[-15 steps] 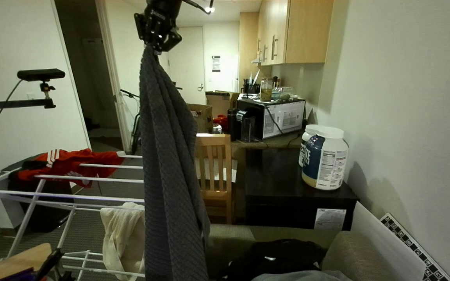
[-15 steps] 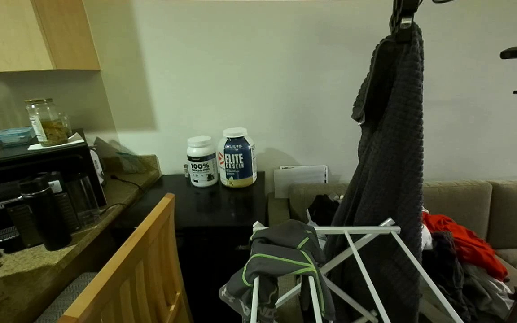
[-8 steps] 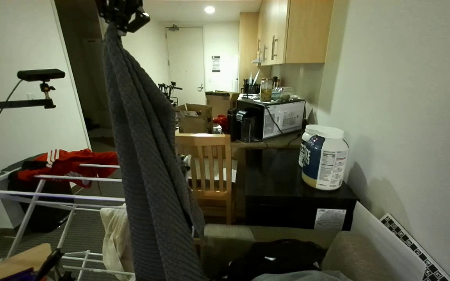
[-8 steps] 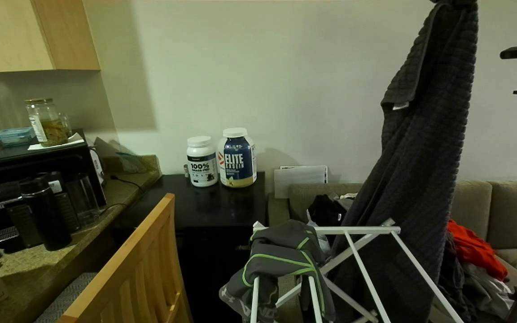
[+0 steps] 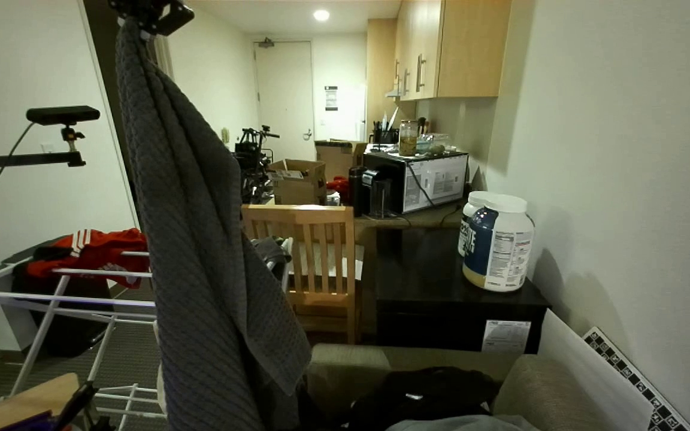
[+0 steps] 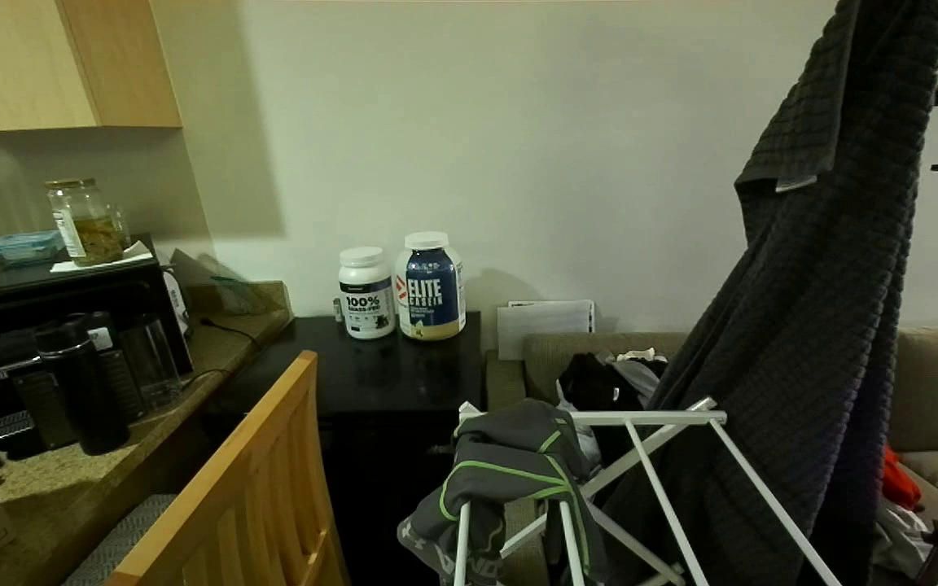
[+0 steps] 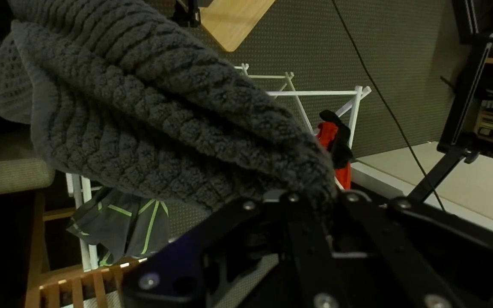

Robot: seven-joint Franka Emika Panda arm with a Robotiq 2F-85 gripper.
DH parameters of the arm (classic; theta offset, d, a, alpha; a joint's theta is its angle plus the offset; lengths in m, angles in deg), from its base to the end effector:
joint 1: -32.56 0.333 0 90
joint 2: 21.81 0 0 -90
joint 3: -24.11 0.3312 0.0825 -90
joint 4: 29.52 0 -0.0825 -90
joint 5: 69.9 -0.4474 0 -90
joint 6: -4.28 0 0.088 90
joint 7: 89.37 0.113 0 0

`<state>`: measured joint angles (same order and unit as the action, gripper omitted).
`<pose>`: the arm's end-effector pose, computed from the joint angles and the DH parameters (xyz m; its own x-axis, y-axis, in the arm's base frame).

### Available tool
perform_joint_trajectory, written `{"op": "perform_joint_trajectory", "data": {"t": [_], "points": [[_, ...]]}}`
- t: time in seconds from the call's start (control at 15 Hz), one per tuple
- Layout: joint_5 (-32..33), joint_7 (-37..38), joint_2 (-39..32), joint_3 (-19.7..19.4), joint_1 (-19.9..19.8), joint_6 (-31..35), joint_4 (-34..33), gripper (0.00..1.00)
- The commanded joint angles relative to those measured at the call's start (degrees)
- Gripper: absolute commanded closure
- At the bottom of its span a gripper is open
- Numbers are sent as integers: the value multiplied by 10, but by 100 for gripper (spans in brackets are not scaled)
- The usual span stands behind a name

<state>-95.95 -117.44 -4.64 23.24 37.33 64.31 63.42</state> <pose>0.4398 0.0909 0.7453 0.7433 0.6689 0.0071 0.5882 -0.6485 -0.4832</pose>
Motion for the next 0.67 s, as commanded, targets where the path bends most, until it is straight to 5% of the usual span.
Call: {"op": "perform_joint_trajectory", "data": {"t": [0.0, 0.6], "points": [[-35, 55, -9, 21, 12, 11, -22, 97], [-101, 89, -32, 67, 41, 170, -25, 97]]}}
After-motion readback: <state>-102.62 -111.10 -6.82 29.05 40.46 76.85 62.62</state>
